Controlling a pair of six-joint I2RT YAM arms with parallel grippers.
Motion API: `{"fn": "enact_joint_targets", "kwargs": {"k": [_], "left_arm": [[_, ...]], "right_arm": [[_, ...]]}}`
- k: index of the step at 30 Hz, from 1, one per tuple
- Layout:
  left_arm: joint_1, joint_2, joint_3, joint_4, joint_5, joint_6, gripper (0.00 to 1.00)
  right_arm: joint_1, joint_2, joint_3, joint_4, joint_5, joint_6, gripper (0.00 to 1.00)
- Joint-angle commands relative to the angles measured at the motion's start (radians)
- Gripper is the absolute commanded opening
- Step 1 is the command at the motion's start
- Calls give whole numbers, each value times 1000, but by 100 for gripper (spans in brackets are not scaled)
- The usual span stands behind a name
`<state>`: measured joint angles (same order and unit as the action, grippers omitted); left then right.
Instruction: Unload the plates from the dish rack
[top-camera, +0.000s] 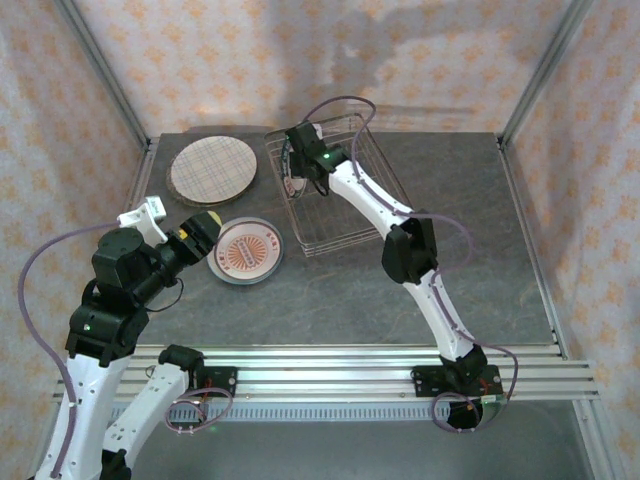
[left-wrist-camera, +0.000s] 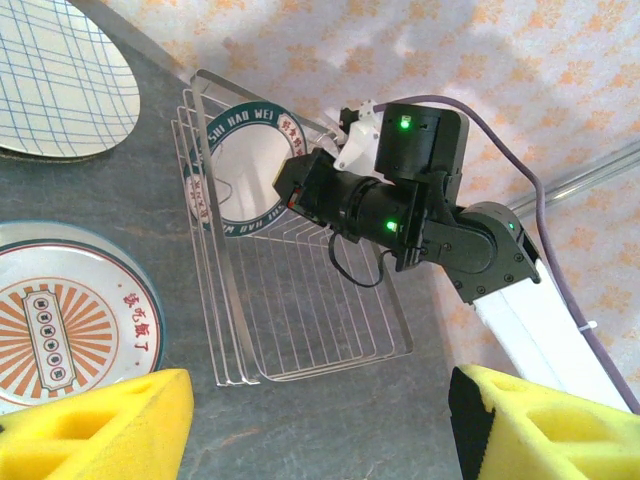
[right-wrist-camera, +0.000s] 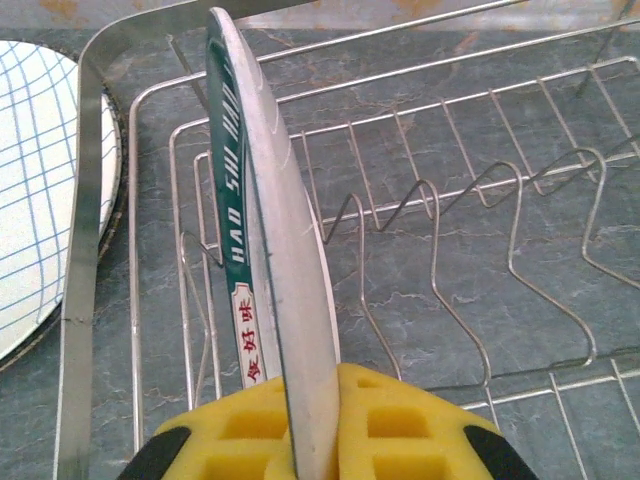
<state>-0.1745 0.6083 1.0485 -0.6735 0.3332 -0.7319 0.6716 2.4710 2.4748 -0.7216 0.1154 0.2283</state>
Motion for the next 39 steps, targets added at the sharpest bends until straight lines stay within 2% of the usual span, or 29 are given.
{"fn": "enact_joint_targets", "kwargs": {"k": [1,6,25,39], "left_arm": [[6,-7,5,18,-5,1,69],[5,-4,4,22,-5,-1,69],[5,13,17,60,13,-4,69],[4,60,-2,152,61,-42,69]], "right_arm": [[30,-9,69,11,108,17,0],[52,-21,98,-28,195,31,0],[83,-144,114,-160,336,93,0],[84,-340,36,-221,354,88,0]]}}
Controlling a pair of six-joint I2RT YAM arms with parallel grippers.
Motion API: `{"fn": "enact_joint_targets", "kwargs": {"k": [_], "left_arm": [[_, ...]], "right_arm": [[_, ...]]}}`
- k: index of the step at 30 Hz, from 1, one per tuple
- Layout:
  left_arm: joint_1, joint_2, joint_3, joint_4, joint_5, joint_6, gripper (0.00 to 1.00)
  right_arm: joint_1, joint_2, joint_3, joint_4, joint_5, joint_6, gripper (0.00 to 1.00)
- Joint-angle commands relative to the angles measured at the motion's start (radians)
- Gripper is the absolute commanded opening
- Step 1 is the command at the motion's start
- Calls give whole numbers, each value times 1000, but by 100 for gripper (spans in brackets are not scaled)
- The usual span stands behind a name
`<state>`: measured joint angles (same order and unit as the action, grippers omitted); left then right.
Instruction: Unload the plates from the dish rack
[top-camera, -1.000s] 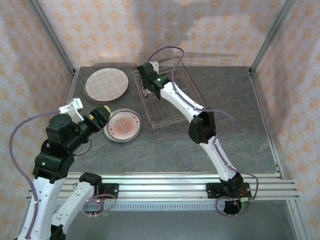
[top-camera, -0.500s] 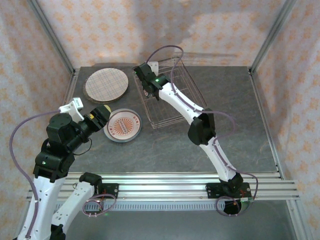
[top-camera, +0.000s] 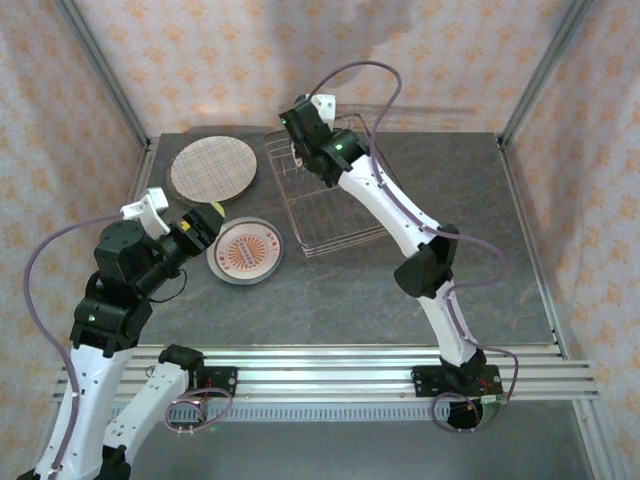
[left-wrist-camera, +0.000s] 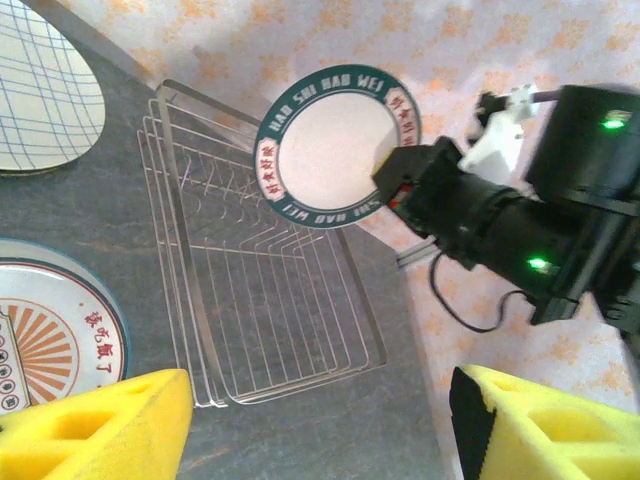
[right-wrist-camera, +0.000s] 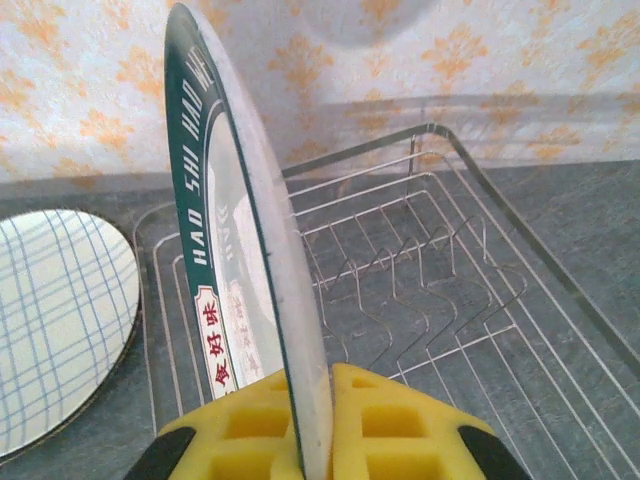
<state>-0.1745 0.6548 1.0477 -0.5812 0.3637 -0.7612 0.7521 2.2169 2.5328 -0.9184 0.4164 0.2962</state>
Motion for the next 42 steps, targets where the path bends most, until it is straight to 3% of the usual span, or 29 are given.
{"fn": "enact_joint_targets", "kwargs": {"k": [1,16,26,42], "left_arm": [[4,19,-3,69,35,-19,69],[-40,138,-6,200,94,-59,70],[-220,268,-3,321,6,-93,70],[-342,556,15,565,64,-306,67]], "right_arm": [[3,-103,-36,-26,53,21,0],[3,-460,-380,55,-16,6,0],[-77,-672,-632,130,-269,102,0],[-237,-893,-861,202,-559,311,0]]}}
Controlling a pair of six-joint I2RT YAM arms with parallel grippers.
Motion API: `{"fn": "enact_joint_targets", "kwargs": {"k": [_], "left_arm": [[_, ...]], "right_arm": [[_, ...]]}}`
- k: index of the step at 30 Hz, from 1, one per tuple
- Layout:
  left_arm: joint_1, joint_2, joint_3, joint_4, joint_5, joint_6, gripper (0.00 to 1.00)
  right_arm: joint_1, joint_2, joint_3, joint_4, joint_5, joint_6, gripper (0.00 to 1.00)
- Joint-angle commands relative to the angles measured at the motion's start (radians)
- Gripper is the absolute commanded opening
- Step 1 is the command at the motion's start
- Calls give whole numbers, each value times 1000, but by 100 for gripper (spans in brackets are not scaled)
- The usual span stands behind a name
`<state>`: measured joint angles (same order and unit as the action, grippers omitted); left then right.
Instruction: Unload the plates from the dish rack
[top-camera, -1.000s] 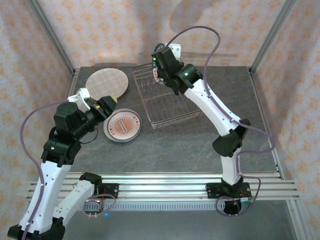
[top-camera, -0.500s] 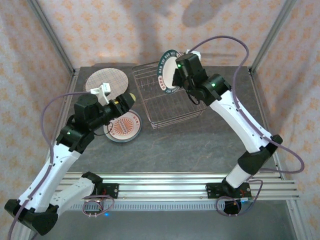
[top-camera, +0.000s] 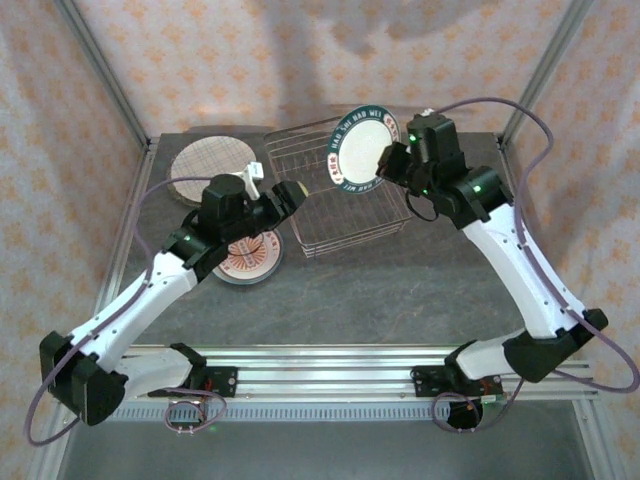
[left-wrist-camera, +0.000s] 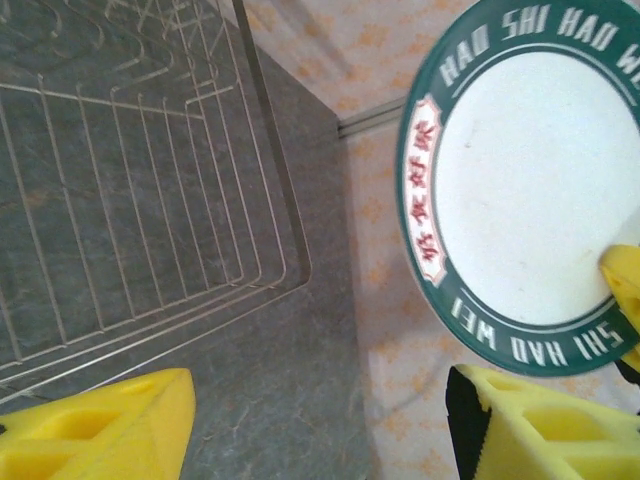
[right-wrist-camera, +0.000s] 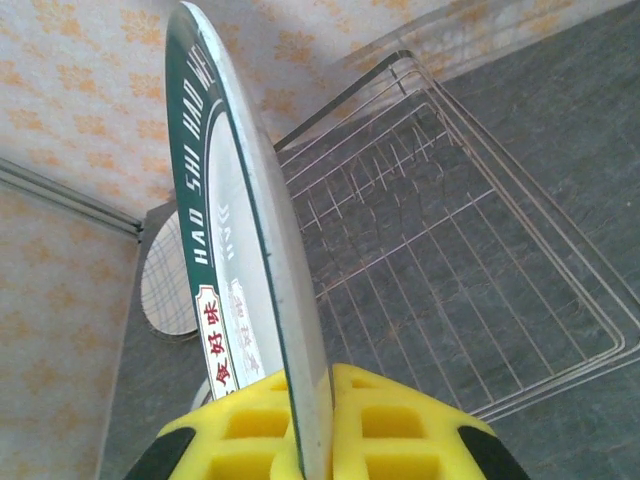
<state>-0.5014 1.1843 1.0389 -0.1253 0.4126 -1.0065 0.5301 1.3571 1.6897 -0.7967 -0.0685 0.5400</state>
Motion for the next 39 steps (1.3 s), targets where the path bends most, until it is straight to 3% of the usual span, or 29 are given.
{"fn": "enact_joint_targets", "kwargs": {"k": [1,6,20,33,39], "left_arm": [[-19,42,26,130,18,-72,66],[-27,113,63,176,54,-104,64],[-31,146,57,224,50,-131,57],[-32,134,41,243,42,-144,24],[-32,113,23,244,29,-152,0]], "right_arm": [[-20,-36,-26,82,-96,77,0],[-39,-43,-80,127,-195,137,0],[-51,-48,-150,195,-301,221,0],[-68,-48,-225,262,-380,292,0],[-70,-38,-238,263,-394,296,0]]}}
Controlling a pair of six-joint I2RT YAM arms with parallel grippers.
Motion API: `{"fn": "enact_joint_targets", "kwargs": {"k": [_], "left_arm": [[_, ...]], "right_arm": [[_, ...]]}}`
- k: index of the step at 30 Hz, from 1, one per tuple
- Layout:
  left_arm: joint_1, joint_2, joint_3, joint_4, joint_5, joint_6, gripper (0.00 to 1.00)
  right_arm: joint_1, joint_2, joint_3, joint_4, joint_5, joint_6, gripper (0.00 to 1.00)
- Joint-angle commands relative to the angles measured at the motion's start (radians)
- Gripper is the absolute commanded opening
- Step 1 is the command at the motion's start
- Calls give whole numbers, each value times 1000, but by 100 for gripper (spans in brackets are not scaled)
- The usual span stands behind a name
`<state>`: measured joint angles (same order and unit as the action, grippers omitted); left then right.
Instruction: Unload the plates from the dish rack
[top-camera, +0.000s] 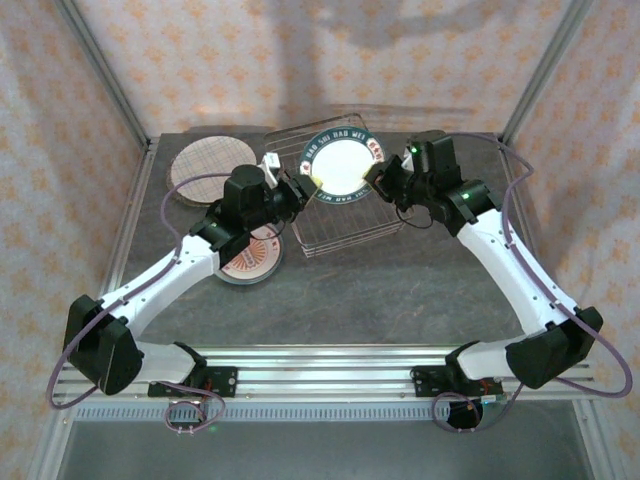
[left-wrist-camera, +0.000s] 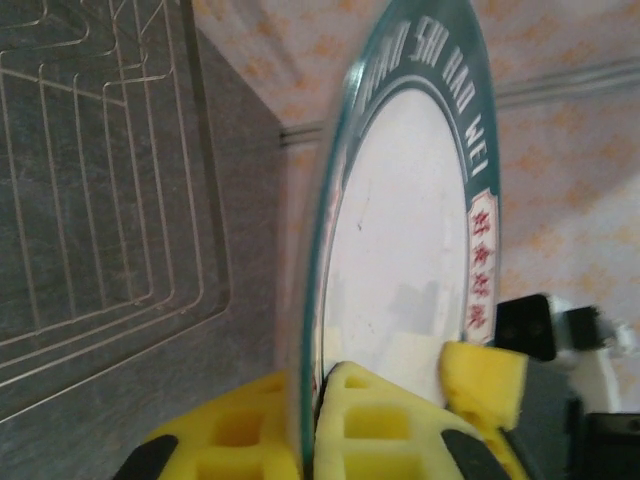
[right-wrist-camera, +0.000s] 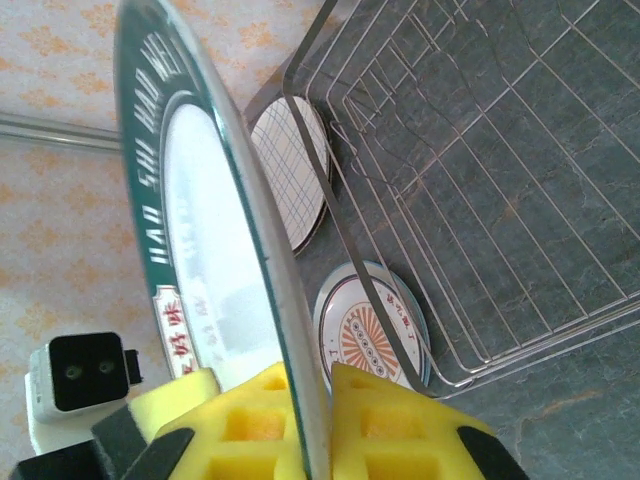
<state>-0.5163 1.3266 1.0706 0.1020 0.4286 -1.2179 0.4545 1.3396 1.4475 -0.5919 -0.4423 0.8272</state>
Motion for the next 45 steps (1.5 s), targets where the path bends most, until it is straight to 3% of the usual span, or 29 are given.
{"fn": "enact_joint_targets", "kwargs": {"k": [1,5,10,15,27,38,45], "left_arm": [[-17,-33,-12,13,10,60,0],[-16,-49,-24,14,6,48,0],[-15,-70,-53,51,-7,7,0],[-12,-101,-68,54,-25,-12,0],[55,-247,-177,28,-77,-46,0],[161,-461,-304,-106,-154,-29,0],[176,-579,-378,-191,-241,-11,0]], "right_arm": [[6,-20,3,57,-19,7,0],[6,-16,6,36,-17,-8,0],[4,-15,37,-31,20,-70,32],[5,-25,50,-78,62,-133,48],[19,-66,30,-51,85,-308,54],[153,-149,-82,107,157,-645,54],[190,-233,-202,239,82,-757,56]]}}
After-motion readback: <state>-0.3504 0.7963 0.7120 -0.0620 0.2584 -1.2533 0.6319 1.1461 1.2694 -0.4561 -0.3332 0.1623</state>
